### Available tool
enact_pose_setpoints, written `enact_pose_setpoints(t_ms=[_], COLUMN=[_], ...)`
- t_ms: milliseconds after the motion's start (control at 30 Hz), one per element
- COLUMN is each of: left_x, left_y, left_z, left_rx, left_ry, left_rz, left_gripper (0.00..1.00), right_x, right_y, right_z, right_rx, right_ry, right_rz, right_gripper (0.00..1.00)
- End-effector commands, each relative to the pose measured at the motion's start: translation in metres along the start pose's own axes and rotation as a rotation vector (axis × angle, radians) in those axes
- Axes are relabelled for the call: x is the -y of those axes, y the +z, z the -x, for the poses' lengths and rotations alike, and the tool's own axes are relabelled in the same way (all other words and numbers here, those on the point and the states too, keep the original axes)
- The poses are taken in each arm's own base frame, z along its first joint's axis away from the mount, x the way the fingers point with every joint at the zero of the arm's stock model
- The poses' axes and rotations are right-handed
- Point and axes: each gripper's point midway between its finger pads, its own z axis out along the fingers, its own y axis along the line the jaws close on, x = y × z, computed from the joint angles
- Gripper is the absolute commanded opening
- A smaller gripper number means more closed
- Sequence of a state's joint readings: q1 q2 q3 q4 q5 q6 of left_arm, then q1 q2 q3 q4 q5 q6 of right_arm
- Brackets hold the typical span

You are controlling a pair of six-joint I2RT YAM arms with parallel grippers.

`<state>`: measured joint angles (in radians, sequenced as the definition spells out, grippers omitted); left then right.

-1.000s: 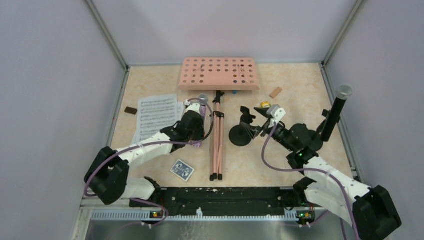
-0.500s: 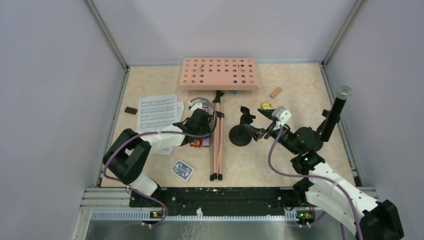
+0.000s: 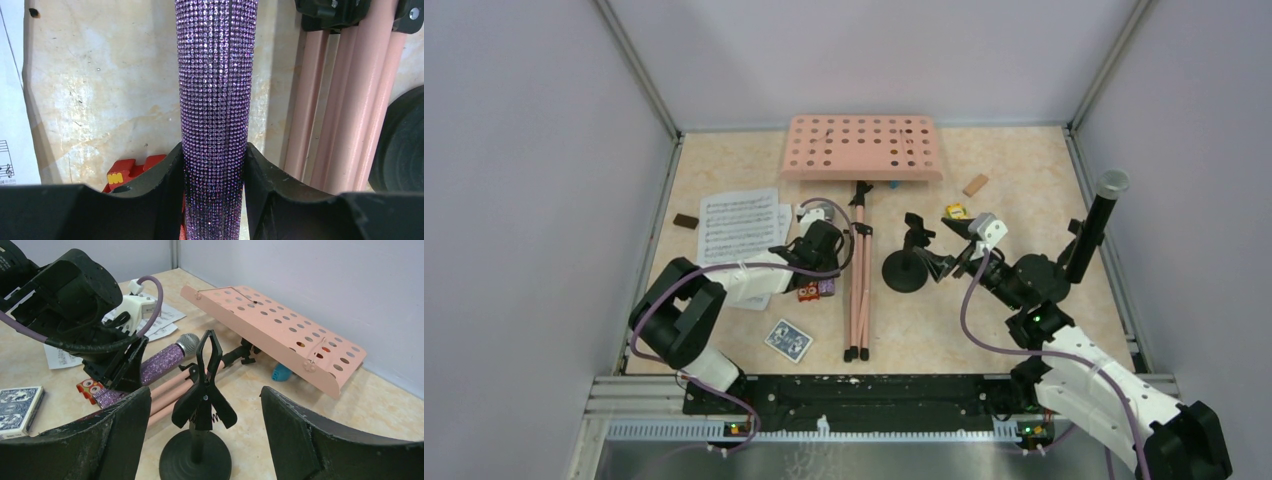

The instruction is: Pack up the instrument practice props

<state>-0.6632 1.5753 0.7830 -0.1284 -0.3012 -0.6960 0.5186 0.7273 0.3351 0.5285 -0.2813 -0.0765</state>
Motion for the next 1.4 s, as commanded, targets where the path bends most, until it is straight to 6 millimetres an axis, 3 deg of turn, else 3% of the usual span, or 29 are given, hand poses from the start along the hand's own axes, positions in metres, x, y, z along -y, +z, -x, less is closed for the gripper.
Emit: enact_pose_setpoints(t_ms=[0,233,400,500,700,933,1000,1133,1233,1367], left_x=[-0.003,0.031,0.040,0.036,0.027,0.017,0.015,0.028,0.050,0.054], left_y=[0.001,0.013,0.011,0.005,-0.019,-0.057,-0.068,-0.096,-0.122,-0.136], left_z=[-0.001,0.003,0.007,0.007,0.020,0.037,0.041,0.050,0.054,0.051], left_rx=[-0.009,-0.067,-0.069,-0.066,-0.018,0.051,0.077,0.151,0.207,0.227], left_ry=[0.039,0.036,0.020,0.017,0.007,0.009,0.012,0.060,0.112,0.122], left_rz=[-0.005,-0.103,-0.130,-0.120,-0.108,-0.116,-0.131,-0.282,-0.465,-0.530], left_gripper=[0.11,0.59,0.78,0.85,0.98,0.99,0.99,0.99,0.98,0.98], right_x=[0.004,0.008,0.012,0.014,0.024,0.030,0.038,0.052,0.034,0.008], right_y=[0.001,-0.002,-0.005,-0.007,-0.009,-0.023,-0.031,-0.045,-0.039,-0.021], right_z=[0.013,0.023,0.030,0.040,0.068,0.089,0.093,0.103,0.098,0.075], right_rx=[0.040,0.034,0.014,0.017,-0.003,-0.062,-0.089,-0.162,-0.266,-0.391], right_ry=[0.002,-0.009,-0.009,-0.004,0.025,0.076,0.165,0.258,0.230,0.213], right_rz=[-0.013,-0.035,-0.059,-0.068,-0.122,-0.175,-0.253,-0.377,-0.256,-0.060], right_gripper=[0.79,0.80,0.81,0.81,0.81,0.81,0.81,0.79,0.80,0.82])
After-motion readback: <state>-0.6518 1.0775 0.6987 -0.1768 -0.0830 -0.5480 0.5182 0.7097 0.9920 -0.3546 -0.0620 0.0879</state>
